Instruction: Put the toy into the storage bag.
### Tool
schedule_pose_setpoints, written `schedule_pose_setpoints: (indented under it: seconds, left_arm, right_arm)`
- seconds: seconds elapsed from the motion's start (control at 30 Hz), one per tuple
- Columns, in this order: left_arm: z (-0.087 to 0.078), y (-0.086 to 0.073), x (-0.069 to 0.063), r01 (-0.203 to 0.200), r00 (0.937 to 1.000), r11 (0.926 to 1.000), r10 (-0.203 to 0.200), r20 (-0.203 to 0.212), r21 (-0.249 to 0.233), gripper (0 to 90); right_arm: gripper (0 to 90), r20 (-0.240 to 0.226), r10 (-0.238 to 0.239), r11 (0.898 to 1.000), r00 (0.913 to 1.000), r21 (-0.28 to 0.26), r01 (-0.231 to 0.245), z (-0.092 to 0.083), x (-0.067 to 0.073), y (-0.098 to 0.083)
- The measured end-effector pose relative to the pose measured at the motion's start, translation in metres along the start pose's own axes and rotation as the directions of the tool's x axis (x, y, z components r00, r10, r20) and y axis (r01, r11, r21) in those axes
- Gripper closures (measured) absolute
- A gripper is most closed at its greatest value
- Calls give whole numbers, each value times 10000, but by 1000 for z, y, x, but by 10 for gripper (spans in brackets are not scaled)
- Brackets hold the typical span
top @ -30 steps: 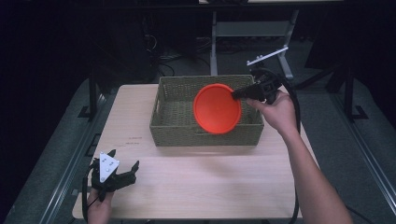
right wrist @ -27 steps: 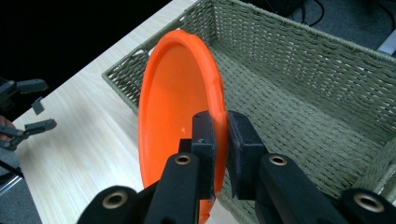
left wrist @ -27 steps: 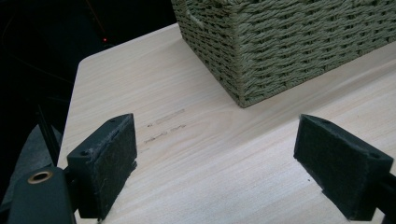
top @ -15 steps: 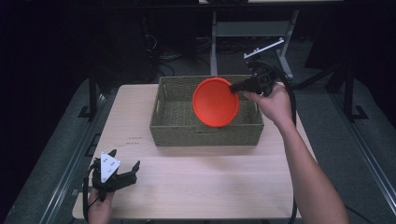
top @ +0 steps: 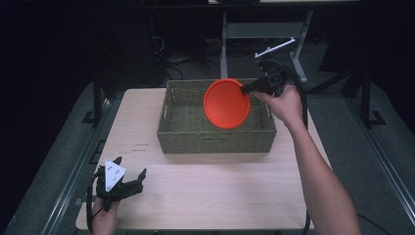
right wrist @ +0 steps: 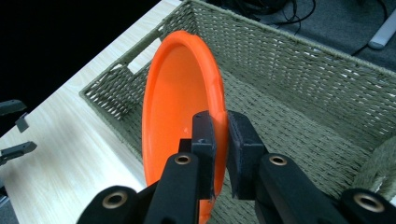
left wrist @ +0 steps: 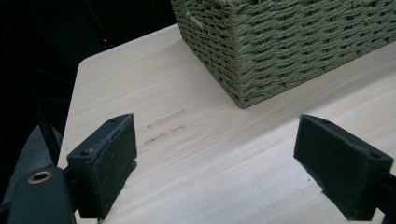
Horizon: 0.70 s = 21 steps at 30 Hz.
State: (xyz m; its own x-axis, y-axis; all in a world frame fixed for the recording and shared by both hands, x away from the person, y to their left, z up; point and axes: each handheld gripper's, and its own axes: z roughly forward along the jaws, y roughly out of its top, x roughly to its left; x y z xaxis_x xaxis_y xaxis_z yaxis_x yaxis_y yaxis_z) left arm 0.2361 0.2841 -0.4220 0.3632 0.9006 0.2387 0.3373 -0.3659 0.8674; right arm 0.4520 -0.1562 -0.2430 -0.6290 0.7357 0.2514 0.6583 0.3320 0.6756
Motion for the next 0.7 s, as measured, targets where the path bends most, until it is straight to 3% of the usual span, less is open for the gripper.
schedule_pose_setpoints:
  seconds: [0.2,0.7]
  left_arm:
    - [0,0,0,19,10000,10000,-19,-8,-41,127]
    - [-2,-1,2,1,10000,10000,-1,-67,-27,127]
  right_arm:
    - [820,-60,223,9997,9997,-72,-224,6,-7,2]
    - [820,179,164,9999,9997,34,-165,22,-9,10]
